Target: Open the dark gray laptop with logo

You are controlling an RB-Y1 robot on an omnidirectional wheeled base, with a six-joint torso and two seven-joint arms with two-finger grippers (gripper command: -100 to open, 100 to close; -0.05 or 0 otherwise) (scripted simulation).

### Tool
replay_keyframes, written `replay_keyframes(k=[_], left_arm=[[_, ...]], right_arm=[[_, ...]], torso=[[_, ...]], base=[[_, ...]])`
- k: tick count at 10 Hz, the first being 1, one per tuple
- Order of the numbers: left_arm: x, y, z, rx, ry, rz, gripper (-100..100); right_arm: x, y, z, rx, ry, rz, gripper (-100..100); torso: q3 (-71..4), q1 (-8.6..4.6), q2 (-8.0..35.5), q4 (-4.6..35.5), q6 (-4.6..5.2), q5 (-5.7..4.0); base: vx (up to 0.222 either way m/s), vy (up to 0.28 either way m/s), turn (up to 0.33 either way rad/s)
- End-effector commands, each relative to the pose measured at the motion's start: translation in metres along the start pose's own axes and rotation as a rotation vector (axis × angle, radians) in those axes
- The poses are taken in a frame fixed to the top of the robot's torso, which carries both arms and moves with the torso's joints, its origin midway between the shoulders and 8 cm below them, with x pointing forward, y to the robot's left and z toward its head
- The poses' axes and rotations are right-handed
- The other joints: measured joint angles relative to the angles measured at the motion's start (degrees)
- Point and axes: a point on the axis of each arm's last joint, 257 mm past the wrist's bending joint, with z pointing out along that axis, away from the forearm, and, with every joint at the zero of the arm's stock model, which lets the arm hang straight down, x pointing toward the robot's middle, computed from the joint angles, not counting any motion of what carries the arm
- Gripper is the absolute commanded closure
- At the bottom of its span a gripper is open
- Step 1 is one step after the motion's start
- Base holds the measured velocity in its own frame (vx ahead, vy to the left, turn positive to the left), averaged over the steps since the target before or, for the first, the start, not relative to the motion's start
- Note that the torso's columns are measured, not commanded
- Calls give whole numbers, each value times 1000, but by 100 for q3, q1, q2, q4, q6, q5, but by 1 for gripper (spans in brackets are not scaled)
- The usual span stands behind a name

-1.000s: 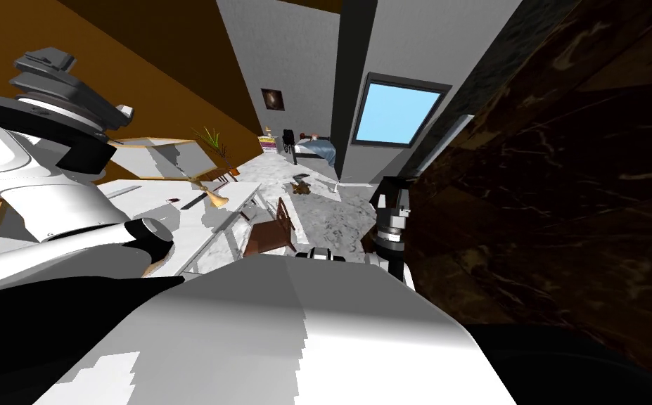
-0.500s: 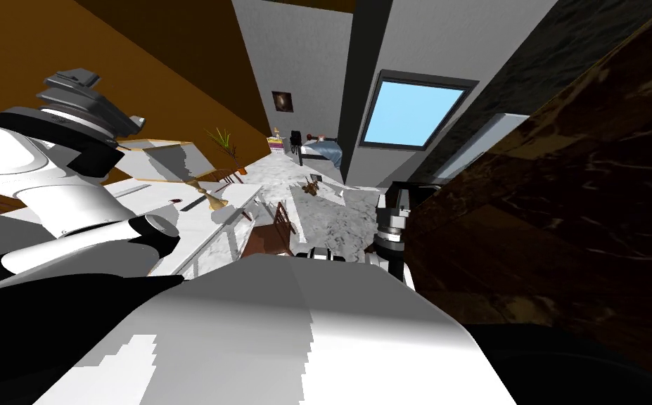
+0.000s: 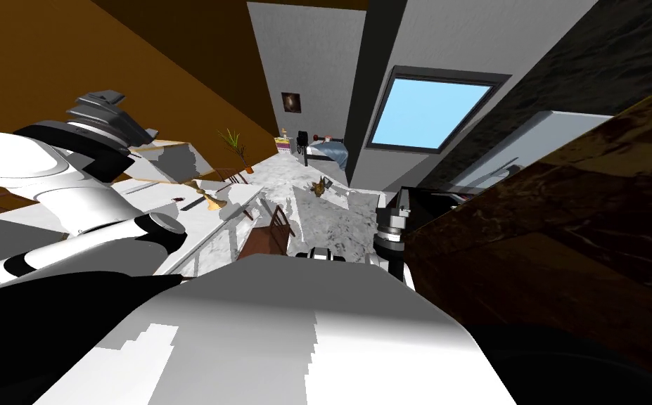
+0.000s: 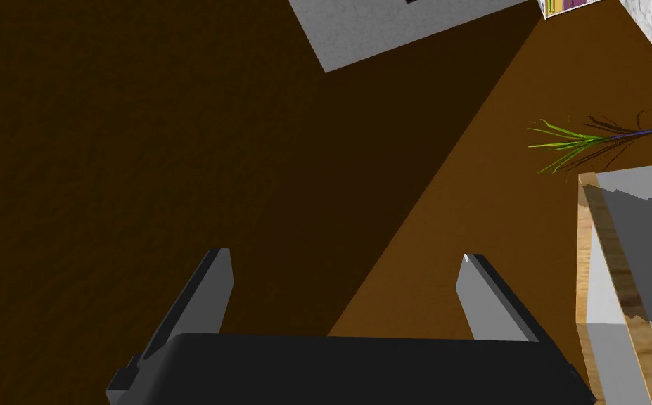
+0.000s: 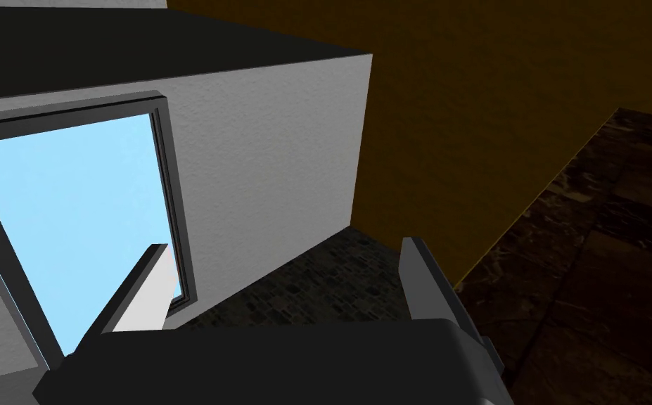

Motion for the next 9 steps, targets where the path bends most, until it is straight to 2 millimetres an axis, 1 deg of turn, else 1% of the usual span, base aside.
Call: replay_keyframes(k=[1, 2, 3, 4, 5, 6, 7, 8, 9], left_arm=[[4, 15, 1, -52, 12, 42, -100], [4, 17, 1, -59, 12, 48, -100], [14, 37, 0, -78, 31, -34, -100], [19, 44, -1, -105, 50, -10, -100], [18, 50, -2, -131, 48, 16, -100], [18, 54, -2, -144, 48, 30, -100], [34, 74, -4, -166, 75, -58, -100], [37, 78, -5, -183, 91, -47, -100], [37, 84, -6, -204, 91, -27, -100]], right_arm=[[0, 0, 0, 0, 0, 0, 0], [0, 0, 0, 0, 0, 0, 0], [0, 0, 0, 0, 0, 0, 0], [0, 0, 0, 0, 0, 0, 0], [0, 0, 0, 0, 0, 0, 0], [0, 0, 0, 0, 0, 0, 0], [0, 0, 0, 0, 0, 0, 0], [0, 0, 0, 0, 0, 0, 0], [0, 0, 0, 0, 0, 0, 0]], torso=[[2, 26, 10, -2, 15, 9], [30, 48, 52, 12, 6, 18], [55, 48, 89, 25, -3, 19], [34, 11, 45, 17, -13, 9], [11, 7, 17, 5, -4, 3], [10, 4, 20, 2, 16, 4], [32, 22, 57, 14, 8, 8], [32, 25, 46, 16, -11, 12], [23, 27, 35, 11, -5, 11]], base=[[128, -9, -71], [45, 12, -37], [197, -74, 308], [278, -84, 485], [247, -99, 88], [145, -68, -90], [223, -85, 273], [279, -94, 427], [225, -79, 111]])
